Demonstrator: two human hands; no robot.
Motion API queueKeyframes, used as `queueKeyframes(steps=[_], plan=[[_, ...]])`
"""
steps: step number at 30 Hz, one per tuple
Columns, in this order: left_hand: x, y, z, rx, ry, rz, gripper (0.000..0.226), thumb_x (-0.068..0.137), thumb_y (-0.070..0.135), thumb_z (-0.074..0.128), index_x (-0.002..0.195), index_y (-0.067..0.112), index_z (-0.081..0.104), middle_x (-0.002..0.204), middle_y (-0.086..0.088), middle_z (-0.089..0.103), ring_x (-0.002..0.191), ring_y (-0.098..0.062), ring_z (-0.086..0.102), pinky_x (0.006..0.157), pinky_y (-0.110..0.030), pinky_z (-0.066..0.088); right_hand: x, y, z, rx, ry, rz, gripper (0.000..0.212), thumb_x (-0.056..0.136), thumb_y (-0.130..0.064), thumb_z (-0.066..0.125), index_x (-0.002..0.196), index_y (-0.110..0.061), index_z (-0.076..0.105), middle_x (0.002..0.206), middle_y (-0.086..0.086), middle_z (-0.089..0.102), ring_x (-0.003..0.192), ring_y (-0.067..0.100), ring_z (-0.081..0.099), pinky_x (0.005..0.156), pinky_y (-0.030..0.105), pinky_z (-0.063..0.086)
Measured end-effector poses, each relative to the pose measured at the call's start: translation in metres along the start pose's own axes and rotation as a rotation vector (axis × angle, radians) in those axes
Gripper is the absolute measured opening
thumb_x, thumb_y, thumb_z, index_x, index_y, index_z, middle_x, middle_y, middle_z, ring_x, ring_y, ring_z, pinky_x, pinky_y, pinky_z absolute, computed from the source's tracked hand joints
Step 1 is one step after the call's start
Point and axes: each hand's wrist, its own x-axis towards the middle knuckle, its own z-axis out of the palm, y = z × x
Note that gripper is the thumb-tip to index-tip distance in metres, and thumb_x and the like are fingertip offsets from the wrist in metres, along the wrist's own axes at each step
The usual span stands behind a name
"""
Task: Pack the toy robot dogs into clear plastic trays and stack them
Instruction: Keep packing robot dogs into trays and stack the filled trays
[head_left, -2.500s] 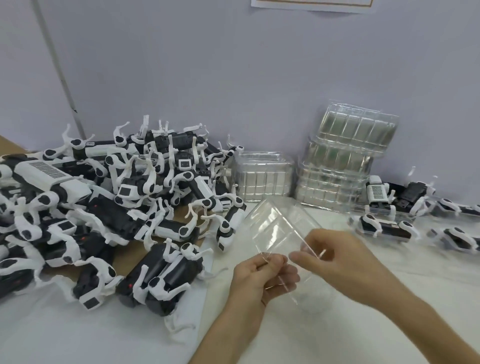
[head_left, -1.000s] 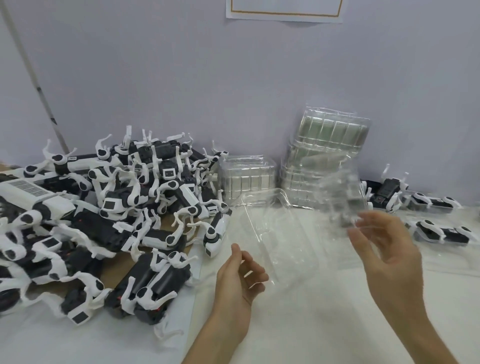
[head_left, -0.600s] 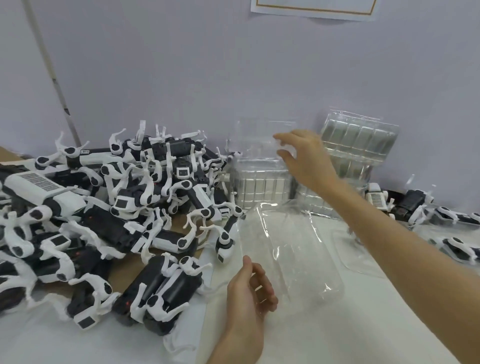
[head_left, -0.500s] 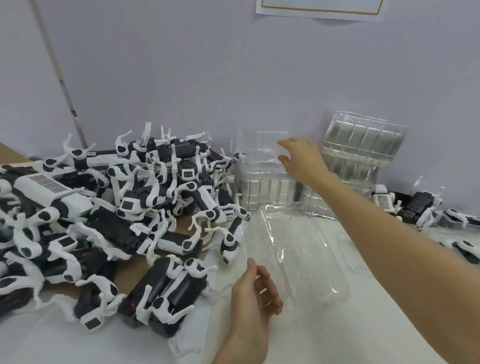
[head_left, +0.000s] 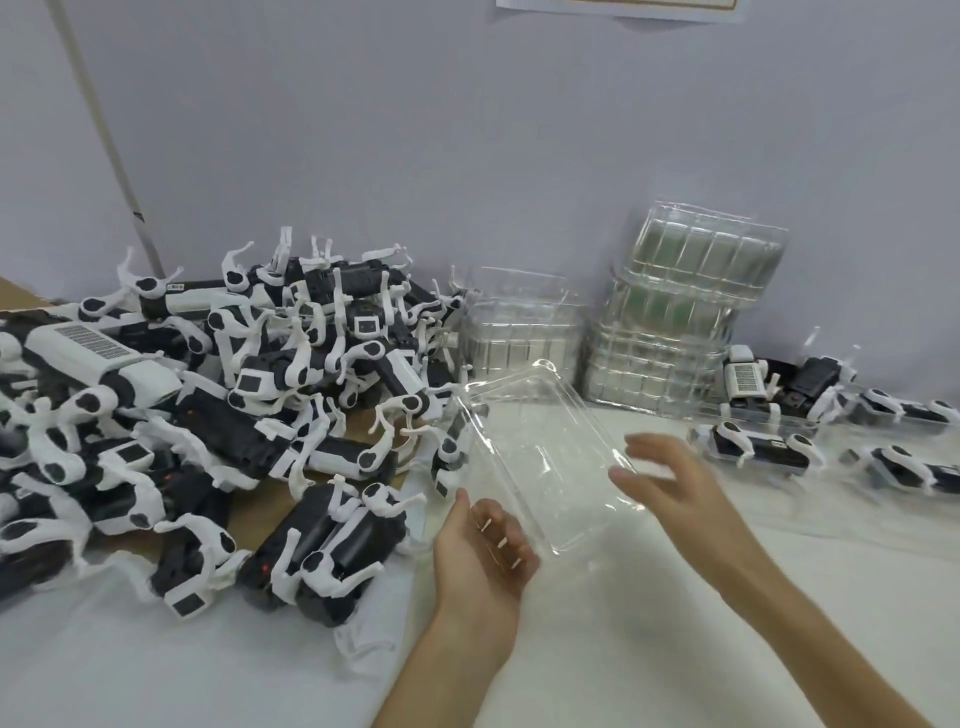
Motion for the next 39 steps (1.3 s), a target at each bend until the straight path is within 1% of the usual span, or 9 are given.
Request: queueKeyframes(steps=[2,7,12,13,17,23,30,36,39], plan=[[0.001,-0.001,-0.001,-0.012,-0.022,0.0,0.045,0.099,0.044,0.048,0.062,0.018,0.049,0.055,0.001,0.044,0.044,-0.012,0.041,0.046,-0.021,0.034,-0.018,0.013,0.0,0.069,-0.031,0.059,0.051,0.073,-0.058,0.064,0.119,-0.037,0.059,0.122,-0.02,0.061,0.097,-0.004,0.067,0.083,0.026,0.049],[-0.003,-0.006,0.003,0.12,-0.121,0.057,0.044,0.1,0.038,0.048,0.063,0.015,0.053,0.058,-0.002,0.049,0.048,-0.017,0.047,0.047,-0.026,0.043,-0.019,0.013,-0.011,0.195,0.136,-0.019,0.022,0.092,-0.013,0.066,0.107,-0.029,0.069,0.111,-0.008,0.071,0.091,0.002,0.069,0.079,0.031,0.051],[-0.006,-0.012,0.005,0.653,0.018,0.564,0.003,0.099,0.017,0.055,0.102,0.017,0.055,0.095,-0.003,0.063,0.076,-0.015,0.065,0.067,-0.025,0.051,-0.014,0.012,-0.048,0.258,0.284,-0.046,0.022,0.096,-0.012,0.054,0.098,-0.023,0.074,0.103,-0.004,0.075,0.091,0.017,0.069,0.076,0.035,0.05],[-0.007,-0.011,0.004,0.762,0.075,0.673,0.014,0.097,0.015,0.058,0.106,0.021,0.051,0.102,0.002,0.06,0.082,-0.013,0.065,0.069,-0.023,0.049,-0.012,0.015,-0.056,0.262,0.283,-0.029,0.024,0.096,-0.012,0.051,0.096,-0.021,0.074,0.102,-0.002,0.076,0.091,0.02,0.07,0.075,0.036,0.049],[-0.003,-0.003,-0.005,1.043,0.194,0.927,0.04,0.089,0.006,0.064,0.119,0.025,0.045,0.121,0.004,0.047,0.108,-0.014,0.051,0.089,-0.031,0.044,-0.005,0.027,-0.081,0.193,0.095,0.055,0.029,0.1,-0.018,0.045,0.105,-0.015,0.073,0.1,0.005,0.077,0.096,0.027,0.072,0.081,0.041,0.048],[0.016,0.015,-0.016,1.37,0.171,0.875,0.045,0.092,0.005,0.059,0.133,0.024,0.061,0.162,-0.003,0.017,0.149,-0.019,0.017,0.111,-0.017,0.013,-0.008,0.036,-0.078,0.058,-0.119,0.078,0.029,0.102,-0.016,0.045,0.104,-0.021,0.074,0.101,0.001,0.077,0.101,0.021,0.071,0.09,0.042,0.048],[0.024,0.009,-0.014,1.521,0.193,0.826,0.051,0.097,0.015,0.054,0.146,0.023,0.048,0.165,-0.001,0.011,0.15,-0.017,0.011,0.116,-0.025,0.011,-0.011,0.042,-0.061,-0.076,-0.27,0.143,0.024,0.102,-0.028,0.051,0.098,-0.03,0.075,0.1,-0.008,0.076,0.097,0.009,0.07,0.086,0.033,0.046],[0.023,0.014,-0.018,1.403,0.244,0.949,0.035,0.088,0.013,0.069,0.121,0.025,0.067,0.143,-0.006,0.041,0.138,-0.019,0.036,0.103,-0.015,0.021,-0.013,0.04,-0.06,-0.103,-0.276,0.143,0.023,0.102,-0.027,0.051,0.1,-0.024,0.074,0.098,-0.009,0.076,0.095,0.011,0.07,0.077,0.023,0.044],[0.021,0.015,-0.019,1.39,0.271,1.088,0.026,0.084,0.007,0.073,0.097,0.027,0.065,0.121,0.002,0.041,0.111,-0.02,0.05,0.088,-0.008,0.031,-0.013,0.039,-0.058,-0.092,-0.284,0.15,0.023,0.102,-0.025,0.051,0.101,-0.022,0.073,0.098,-0.008,0.076,0.094,0.01,0.07,0.072,0.017,0.044]])
